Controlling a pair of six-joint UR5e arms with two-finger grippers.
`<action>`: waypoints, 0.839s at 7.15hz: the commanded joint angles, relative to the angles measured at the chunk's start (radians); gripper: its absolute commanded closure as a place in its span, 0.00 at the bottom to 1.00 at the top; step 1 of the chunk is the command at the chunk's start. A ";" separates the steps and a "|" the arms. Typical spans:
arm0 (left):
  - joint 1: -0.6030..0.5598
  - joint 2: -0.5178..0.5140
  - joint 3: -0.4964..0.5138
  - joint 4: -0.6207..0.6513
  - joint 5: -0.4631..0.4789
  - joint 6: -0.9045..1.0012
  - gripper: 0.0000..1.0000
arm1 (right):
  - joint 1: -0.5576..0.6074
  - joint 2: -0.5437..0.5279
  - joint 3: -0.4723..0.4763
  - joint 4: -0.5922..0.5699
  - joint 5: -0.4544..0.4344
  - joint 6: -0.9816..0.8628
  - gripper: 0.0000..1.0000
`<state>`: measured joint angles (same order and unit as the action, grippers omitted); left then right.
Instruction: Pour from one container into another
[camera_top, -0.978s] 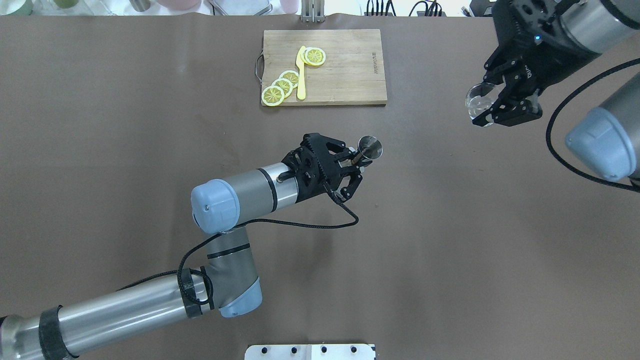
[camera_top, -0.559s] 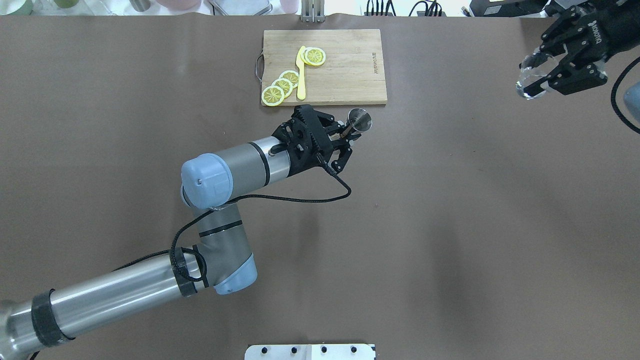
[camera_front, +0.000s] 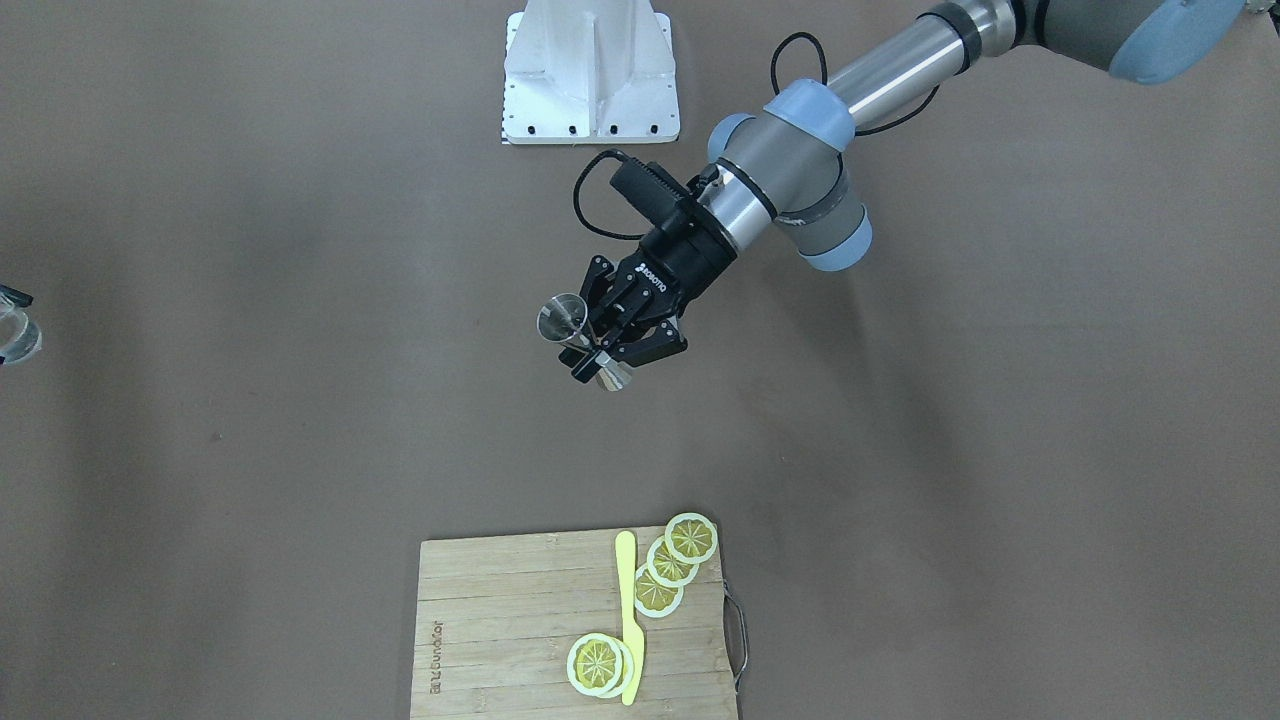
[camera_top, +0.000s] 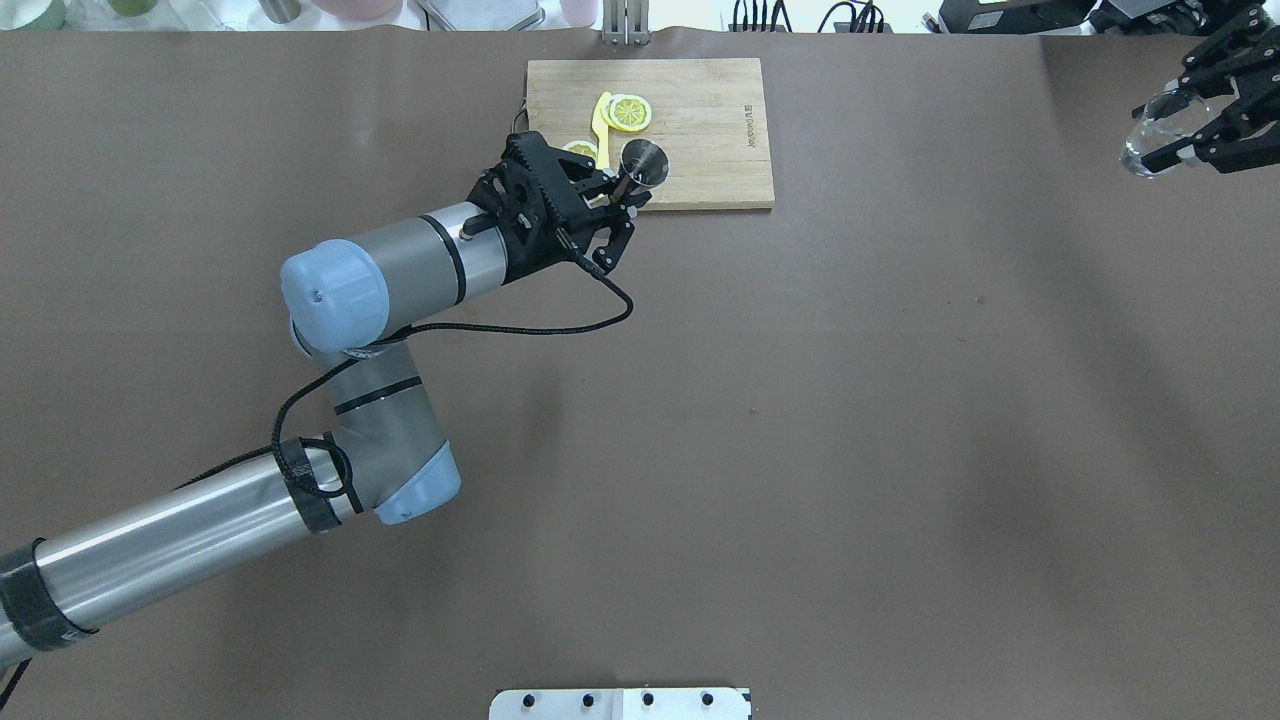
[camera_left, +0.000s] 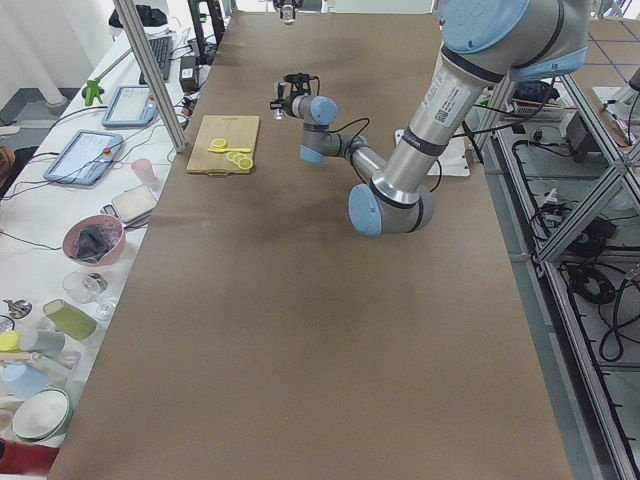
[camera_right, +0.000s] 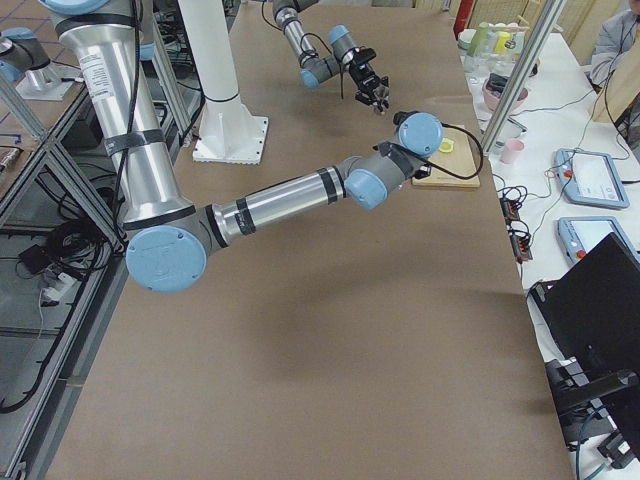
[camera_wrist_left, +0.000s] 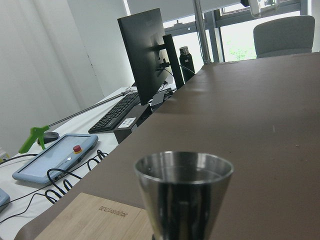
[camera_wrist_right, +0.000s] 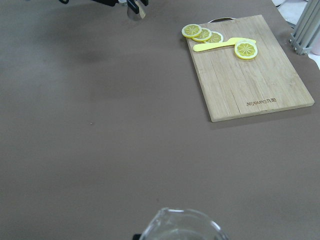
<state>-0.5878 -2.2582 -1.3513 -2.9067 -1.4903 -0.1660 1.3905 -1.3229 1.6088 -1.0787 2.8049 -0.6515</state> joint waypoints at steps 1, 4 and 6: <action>-0.037 0.035 -0.012 -0.002 -0.013 -0.029 1.00 | 0.018 -0.010 -0.113 0.144 0.001 -0.010 1.00; -0.063 0.158 -0.046 -0.065 0.005 -0.121 1.00 | 0.027 -0.009 -0.297 0.349 -0.005 -0.010 1.00; -0.073 0.178 -0.054 -0.075 0.004 -0.130 1.00 | 0.027 -0.006 -0.354 0.405 -0.016 0.001 1.00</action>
<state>-0.6544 -2.0925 -1.4019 -2.9783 -1.4850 -0.2901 1.4170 -1.3295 1.2867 -0.7043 2.7964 -0.6581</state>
